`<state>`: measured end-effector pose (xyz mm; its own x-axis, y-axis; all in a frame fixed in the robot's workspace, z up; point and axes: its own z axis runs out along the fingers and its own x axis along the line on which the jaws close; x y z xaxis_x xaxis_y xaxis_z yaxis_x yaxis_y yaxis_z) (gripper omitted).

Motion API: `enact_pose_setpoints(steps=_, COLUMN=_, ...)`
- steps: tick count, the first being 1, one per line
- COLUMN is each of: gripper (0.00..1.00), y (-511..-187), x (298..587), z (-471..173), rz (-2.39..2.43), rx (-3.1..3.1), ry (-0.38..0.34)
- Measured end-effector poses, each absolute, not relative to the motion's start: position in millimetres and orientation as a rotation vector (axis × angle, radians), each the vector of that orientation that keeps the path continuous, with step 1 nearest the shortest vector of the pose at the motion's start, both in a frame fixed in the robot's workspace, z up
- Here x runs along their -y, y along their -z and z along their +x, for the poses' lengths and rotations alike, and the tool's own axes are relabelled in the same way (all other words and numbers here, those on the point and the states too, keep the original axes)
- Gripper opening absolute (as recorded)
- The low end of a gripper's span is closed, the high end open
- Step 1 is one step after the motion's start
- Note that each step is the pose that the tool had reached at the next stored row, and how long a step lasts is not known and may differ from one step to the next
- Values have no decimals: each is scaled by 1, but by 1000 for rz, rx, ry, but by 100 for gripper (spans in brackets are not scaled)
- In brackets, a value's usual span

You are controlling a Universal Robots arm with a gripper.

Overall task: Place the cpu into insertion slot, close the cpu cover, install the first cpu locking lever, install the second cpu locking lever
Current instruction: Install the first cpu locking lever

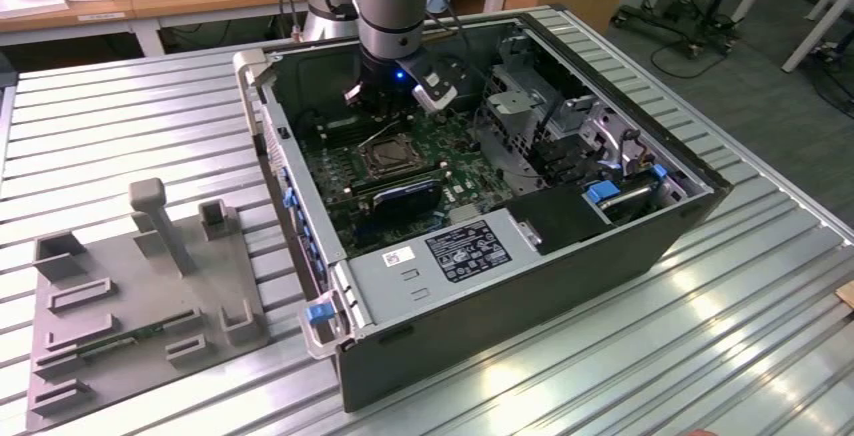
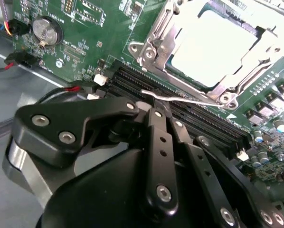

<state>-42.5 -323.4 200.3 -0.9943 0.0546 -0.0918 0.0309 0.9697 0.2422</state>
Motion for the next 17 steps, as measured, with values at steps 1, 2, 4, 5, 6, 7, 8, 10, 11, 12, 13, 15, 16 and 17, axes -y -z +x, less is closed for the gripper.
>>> enact_pose_setpoints(steps=1, gripper=11, y=-200, x=323, z=-43, rz=66, rx=-3020, ry=-369)
enact_pose_setpoints(steps=2, gripper=11, y=-200, x=323, z=-43, rz=66, rx=-3021, ry=-369)
enact_pose_setpoints(steps=4, gripper=11, y=-200, x=323, z=-43, rz=66, rx=-3021, ry=-369)
enact_pose_setpoints(steps=5, gripper=11, y=-200, x=323, z=-43, rz=66, rx=-3021, ry=-369)
enact_pose_setpoints(steps=6, gripper=11, y=-200, x=323, z=-43, rz=66, rx=-3021, ry=-369)
enact_pose_setpoints(steps=7, gripper=11, y=-200, x=323, z=-43, rz=66, rx=-3021, ry=-369)
enact_pose_setpoints(steps=8, gripper=11, y=-200, x=323, z=-43, rz=66, rx=-3020, ry=-369)
enact_pose_setpoints(steps=10, gripper=11, y=-201, x=323, z=-43, rz=66, rx=-3021, ry=-369)
enact_pose_setpoints(steps=11, gripper=11, y=-202, x=323, z=-43, rz=66, rx=-3021, ry=-369)
enact_pose_setpoints(steps=12, gripper=11, y=-203, x=323, z=-43, rz=66, rx=-3021, ry=-369)
enact_pose_setpoints(steps=13, gripper=11, y=-204, x=323, z=-43, rz=66, rx=-3021, ry=-369)
enact_pose_setpoints(steps=15, gripper=11, y=-207, x=323, z=-43, rz=66, rx=-3021, ry=-369)
enact_pose_setpoints(steps=16, gripper=11, y=-208, x=323, z=-43, rz=66, rx=-3021, ry=-369)
enact_pose_setpoints(steps=17, gripper=11, y=-208, x=323, z=-43, rz=66, rx=-3020, ry=-369)
